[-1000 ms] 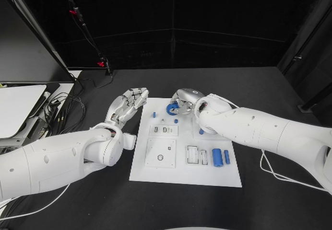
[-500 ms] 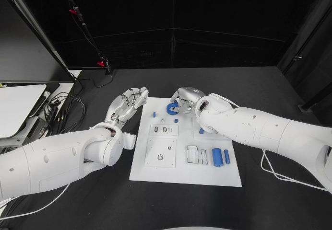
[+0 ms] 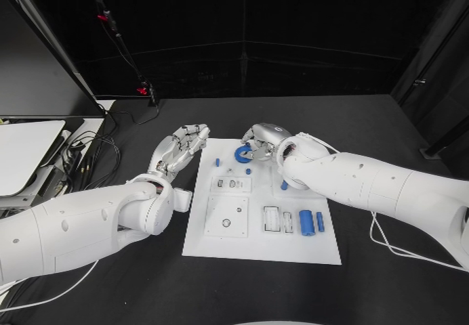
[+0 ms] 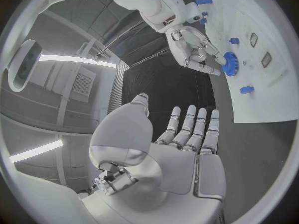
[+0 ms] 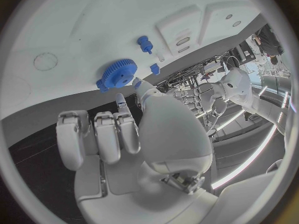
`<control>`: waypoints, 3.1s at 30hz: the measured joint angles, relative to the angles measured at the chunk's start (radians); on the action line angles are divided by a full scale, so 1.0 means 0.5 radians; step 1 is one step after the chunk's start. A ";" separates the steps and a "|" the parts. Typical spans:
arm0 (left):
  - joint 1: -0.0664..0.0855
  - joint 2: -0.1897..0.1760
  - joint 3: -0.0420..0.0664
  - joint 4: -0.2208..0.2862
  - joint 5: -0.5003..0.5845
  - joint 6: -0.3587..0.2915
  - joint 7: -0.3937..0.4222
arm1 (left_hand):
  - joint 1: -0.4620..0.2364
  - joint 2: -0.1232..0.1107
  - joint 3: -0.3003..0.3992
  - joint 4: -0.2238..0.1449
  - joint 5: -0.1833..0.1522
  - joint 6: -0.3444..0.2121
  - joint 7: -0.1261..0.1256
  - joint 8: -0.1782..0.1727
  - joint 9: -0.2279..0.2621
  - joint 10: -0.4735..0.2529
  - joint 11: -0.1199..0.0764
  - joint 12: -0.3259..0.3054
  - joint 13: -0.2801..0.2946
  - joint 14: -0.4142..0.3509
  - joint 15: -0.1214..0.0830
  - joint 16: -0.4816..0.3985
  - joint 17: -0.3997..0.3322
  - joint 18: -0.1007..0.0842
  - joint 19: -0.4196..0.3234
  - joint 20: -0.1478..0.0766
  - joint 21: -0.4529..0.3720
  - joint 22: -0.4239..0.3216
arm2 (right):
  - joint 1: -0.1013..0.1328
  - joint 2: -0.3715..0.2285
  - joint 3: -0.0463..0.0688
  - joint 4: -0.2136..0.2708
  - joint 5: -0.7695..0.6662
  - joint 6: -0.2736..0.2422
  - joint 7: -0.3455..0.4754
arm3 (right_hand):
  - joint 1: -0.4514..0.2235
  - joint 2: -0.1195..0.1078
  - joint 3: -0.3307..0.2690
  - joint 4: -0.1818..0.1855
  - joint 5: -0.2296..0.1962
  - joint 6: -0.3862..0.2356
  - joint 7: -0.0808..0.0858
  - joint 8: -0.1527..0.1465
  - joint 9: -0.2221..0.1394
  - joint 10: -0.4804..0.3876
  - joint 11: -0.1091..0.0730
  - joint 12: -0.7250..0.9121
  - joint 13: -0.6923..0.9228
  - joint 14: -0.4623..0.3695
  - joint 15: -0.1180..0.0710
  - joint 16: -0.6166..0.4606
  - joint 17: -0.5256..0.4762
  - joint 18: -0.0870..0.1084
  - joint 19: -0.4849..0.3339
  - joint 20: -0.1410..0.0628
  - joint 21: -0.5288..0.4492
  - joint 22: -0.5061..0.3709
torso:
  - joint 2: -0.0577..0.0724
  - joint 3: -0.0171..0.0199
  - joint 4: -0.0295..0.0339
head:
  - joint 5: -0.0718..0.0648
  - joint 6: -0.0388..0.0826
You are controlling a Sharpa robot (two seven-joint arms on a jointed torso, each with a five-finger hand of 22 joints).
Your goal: Assemble the parts on the task board
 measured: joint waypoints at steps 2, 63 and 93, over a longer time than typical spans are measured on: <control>0.000 0.000 0.000 0.000 0.000 0.000 0.000 | 0.000 0.000 0.000 0.000 0.000 0.000 0.000 0.000 0.000 0.000 0.000 0.000 0.000 0.000 0.000 0.000 0.000 0.000 0.000 0.000 0.000 0.000 | 0.000 -0.008 0.000 0.009 0.006 -0.009 0.010 | -0.004 0.004 0.000 0.000 0.000 0.063 -0.011 0.029 0.010 0.001 -0.017 0.000 0.000 0.001 -0.001 0.000 0.000 0.000 0.000 0.000 0.000 0.000 | 0.000 0.0000 0.000 | 0.000 0.001; 0.000 -0.011 -0.001 -0.011 0.000 0.005 0.000 | 0.018 0.018 -0.010 0.000 0.036 0.014 0.000 0.000 0.000 0.006 0.004 0.000 0.000 0.000 0.000 0.008 -0.001 0.000 0.000 0.000 0.000 0.002 | 0.086 -0.564 0.004 0.522 0.703 -0.360 0.421 | -0.083 -0.039 -0.066 0.033 -0.082 0.113 -0.095 -0.050 -0.017 -0.003 -0.097 0.000 0.000 0.007 -0.065 0.000 0.000 0.000 -0.001 -0.059 0.000 0.000 | -0.003 -0.0012 -0.002 | -0.028 0.012; -0.006 -0.010 -0.002 -0.035 0.000 0.005 0.000 | 0.018 0.018 -0.010 0.000 0.036 0.014 0.000 0.000 0.000 0.015 0.001 0.000 0.000 0.000 0.000 0.008 0.000 0.000 0.000 0.000 0.000 0.004 | -0.013 -0.933 -0.007 0.460 0.827 -0.182 0.444 | -0.020 0.000 -0.142 0.054 -0.326 0.095 -0.115 -0.063 -0.013 -0.003 -0.126 0.000 0.000 0.007 -0.094 0.000 -0.001 0.000 0.000 -0.073 0.000 0.000 | 0.001 0.0023 0.000 | -0.226 0.053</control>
